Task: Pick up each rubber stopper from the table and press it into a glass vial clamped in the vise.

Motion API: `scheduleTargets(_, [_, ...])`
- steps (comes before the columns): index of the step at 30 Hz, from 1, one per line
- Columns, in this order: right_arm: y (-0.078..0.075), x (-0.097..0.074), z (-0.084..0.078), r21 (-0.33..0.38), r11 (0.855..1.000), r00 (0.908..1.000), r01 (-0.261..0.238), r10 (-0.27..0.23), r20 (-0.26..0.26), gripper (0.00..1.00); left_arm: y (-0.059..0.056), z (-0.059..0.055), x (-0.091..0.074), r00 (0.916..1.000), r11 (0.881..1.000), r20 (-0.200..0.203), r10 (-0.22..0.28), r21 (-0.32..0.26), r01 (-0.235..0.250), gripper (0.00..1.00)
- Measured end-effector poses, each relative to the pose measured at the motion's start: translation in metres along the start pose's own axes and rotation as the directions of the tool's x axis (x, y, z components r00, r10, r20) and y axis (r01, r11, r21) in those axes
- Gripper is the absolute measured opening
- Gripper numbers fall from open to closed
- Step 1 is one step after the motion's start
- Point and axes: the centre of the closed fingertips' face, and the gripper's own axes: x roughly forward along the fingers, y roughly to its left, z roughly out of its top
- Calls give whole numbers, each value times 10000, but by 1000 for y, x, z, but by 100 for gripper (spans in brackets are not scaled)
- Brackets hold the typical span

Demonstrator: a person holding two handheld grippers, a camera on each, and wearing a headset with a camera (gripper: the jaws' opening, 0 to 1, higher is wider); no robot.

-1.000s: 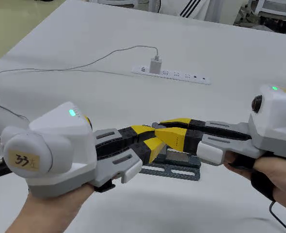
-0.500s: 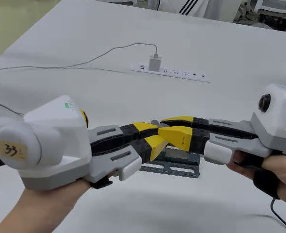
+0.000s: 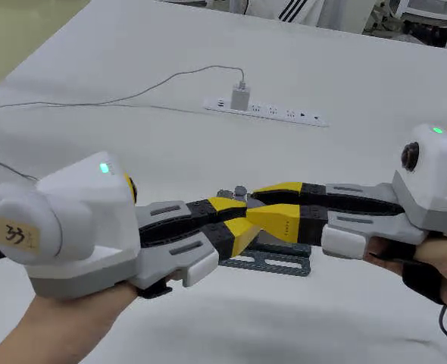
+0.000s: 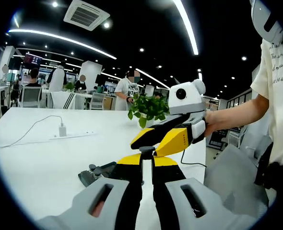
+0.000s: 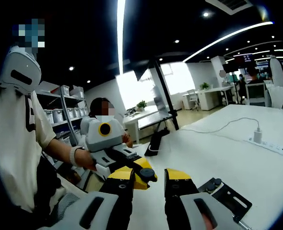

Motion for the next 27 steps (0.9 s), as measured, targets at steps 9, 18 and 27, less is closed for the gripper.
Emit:
scheduleTargets(9, [-2,-4,-8,-395,9990,9968,227,-256,-752,43,1,-8,0,9995,9998,-312,-85,158,90,2])
scheduleTargets(18, [-2,-9,-18,-788,9966,9844,224,-358,-1724,64,-1,-17,-1,9969,9988,-754,-246,394,276,2])
scheduleTargets(27, [-1,-17,-32,-1227,9920,9555,-287,-88,-2948,72,-4,-30,-4,9890,9954,-1395,-482,756,592,2])
